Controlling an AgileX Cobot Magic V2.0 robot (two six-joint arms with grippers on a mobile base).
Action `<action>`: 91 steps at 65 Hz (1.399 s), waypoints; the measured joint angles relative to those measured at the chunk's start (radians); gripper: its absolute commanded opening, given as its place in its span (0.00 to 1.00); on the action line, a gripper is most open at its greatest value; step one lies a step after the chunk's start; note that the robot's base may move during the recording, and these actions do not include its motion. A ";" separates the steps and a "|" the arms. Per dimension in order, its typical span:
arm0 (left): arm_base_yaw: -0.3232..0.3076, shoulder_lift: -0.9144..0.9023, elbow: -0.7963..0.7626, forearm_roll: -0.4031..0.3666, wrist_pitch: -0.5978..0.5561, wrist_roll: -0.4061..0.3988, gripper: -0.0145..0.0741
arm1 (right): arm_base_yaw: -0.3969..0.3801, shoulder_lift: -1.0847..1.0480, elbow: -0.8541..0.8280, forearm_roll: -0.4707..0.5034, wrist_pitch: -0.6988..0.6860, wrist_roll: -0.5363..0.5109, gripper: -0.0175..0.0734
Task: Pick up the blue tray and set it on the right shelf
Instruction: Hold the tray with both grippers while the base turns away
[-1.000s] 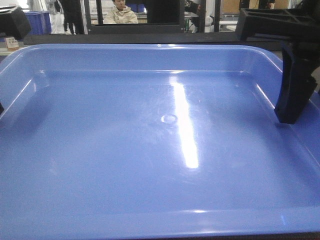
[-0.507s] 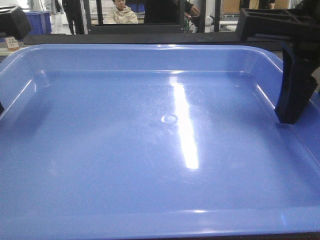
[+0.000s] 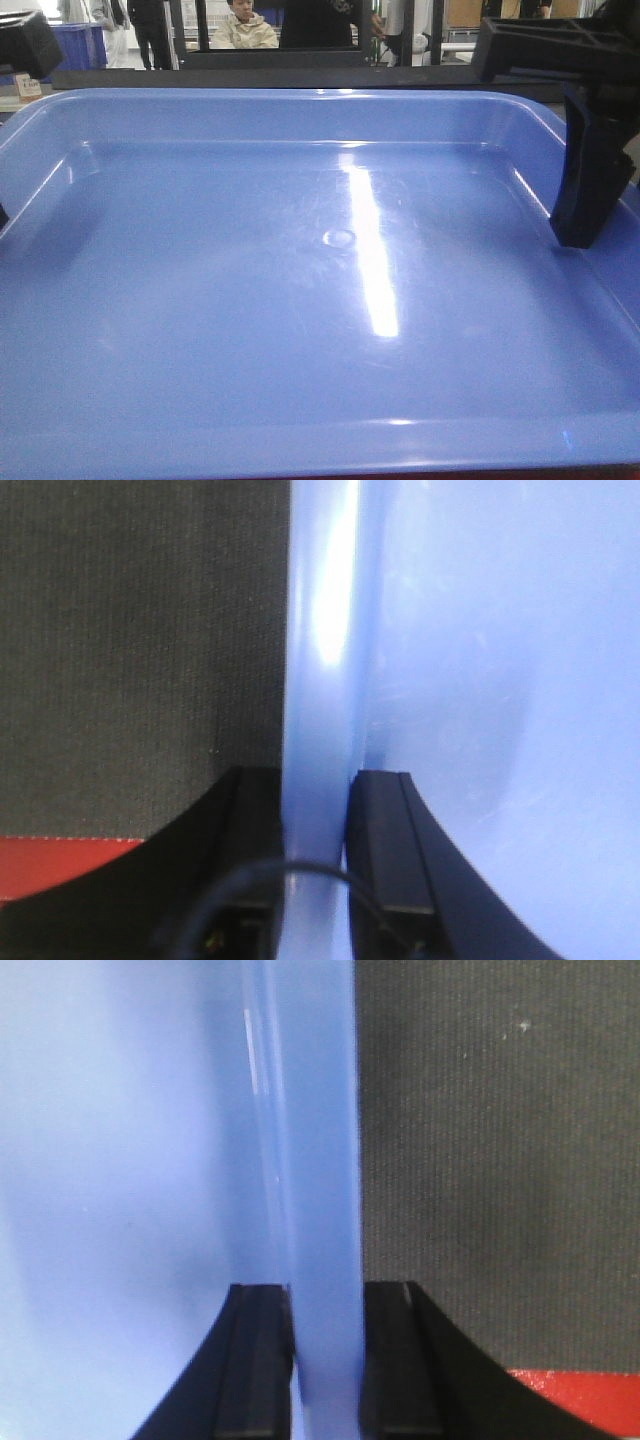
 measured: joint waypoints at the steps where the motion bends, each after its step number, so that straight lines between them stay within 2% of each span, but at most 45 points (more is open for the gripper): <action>1: 0.000 0.000 0.000 0.000 0.000 0.000 0.23 | 0.000 0.000 0.000 -0.002 0.000 0.000 0.46; 91: 0.000 -0.004 0.000 0.000 -0.005 -0.003 0.23 | 0.001 0.000 0.000 -0.002 0.004 0.000 0.46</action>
